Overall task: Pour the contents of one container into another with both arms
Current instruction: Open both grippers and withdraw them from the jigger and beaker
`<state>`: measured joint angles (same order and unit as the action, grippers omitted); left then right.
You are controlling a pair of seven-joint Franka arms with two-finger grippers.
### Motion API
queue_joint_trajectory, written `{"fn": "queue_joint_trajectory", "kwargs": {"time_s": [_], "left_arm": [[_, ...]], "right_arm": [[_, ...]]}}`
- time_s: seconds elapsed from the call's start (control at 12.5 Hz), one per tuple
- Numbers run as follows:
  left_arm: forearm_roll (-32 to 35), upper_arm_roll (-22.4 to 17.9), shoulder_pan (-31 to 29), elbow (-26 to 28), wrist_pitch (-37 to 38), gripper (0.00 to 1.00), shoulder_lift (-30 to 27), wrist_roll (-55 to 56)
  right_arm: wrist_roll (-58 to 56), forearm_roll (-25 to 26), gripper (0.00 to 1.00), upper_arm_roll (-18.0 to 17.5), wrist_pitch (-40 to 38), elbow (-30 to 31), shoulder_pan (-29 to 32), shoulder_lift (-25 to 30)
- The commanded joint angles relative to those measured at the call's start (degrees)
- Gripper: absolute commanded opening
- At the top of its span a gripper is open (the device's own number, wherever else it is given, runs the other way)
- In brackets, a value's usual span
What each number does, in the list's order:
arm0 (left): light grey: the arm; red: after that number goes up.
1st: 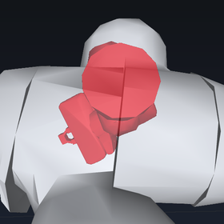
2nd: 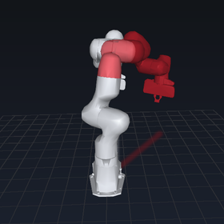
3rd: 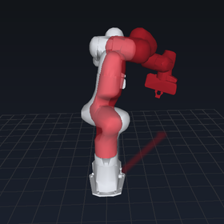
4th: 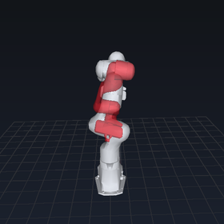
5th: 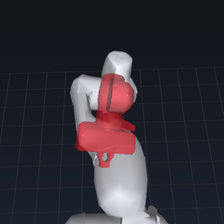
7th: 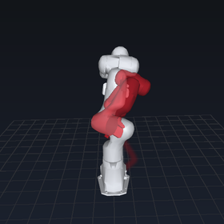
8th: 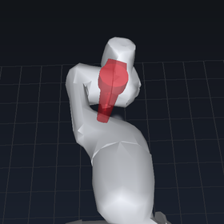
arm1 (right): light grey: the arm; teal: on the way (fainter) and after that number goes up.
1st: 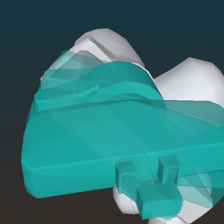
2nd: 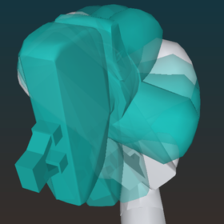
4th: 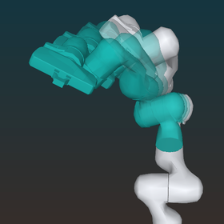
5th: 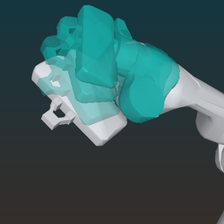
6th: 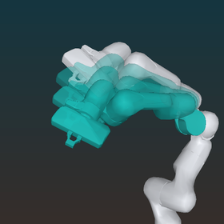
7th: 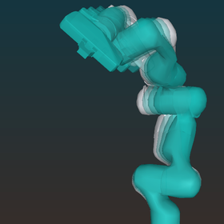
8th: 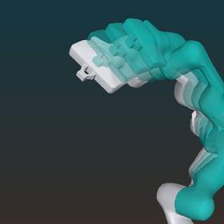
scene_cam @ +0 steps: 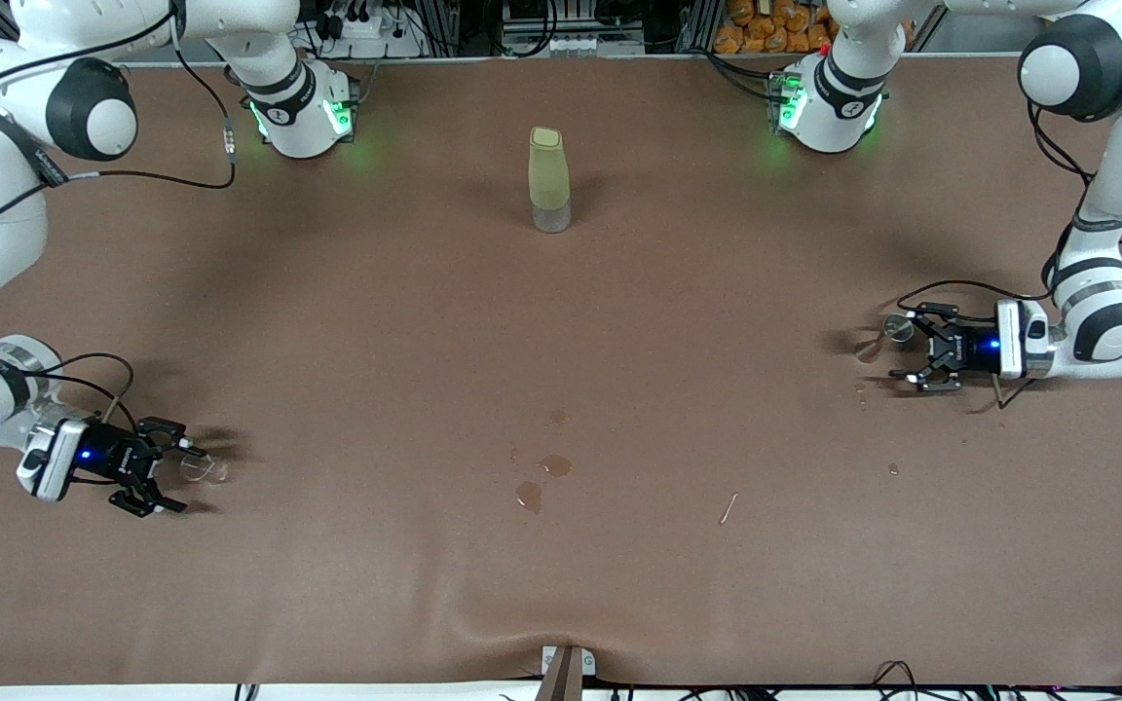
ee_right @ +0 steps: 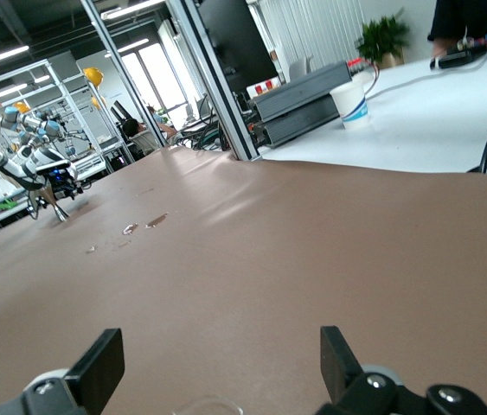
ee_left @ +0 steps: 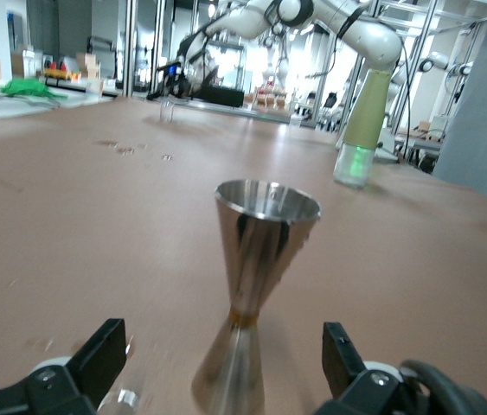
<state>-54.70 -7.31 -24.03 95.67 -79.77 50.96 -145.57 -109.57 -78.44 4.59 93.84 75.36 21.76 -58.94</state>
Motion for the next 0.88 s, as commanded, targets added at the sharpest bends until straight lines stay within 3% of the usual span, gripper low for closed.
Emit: {"fn": "queue_joint_trajectory", "kwargs": {"time_s": [0.0, 0.16, 0.4, 0.8], "left_arm": [[8.78, -2.26, -2.51, -9.23, 0.49, 1.00, -0.95, 9.38], [14.94, -3.41, -3.13, -17.84, 0.40, 1.00, -1.21, 19.31], [19.09, -3.85, -2.52, -24.54, 0.31, 1.00, -2.18, 38.88], [30.25, -4.03, 8.53, -25.71, -0.39, 1.00, -16.83, 77.98]], "right_arm": [[14.24, 7.39, 1.00, -0.46, 0.98, 0.76, -0.66, 6.01], [25.84, 11.97, 1.00, -0.46, 2.83, 0.50, -2.68, 8.48], [39.48, 20.32, 1.00, -0.37, 4.68, -3.18, -5.67, 11.38], [57.86, 40.44, 1.00, -0.55, 5.83, -3.38, -10.06, 23.76]]}}
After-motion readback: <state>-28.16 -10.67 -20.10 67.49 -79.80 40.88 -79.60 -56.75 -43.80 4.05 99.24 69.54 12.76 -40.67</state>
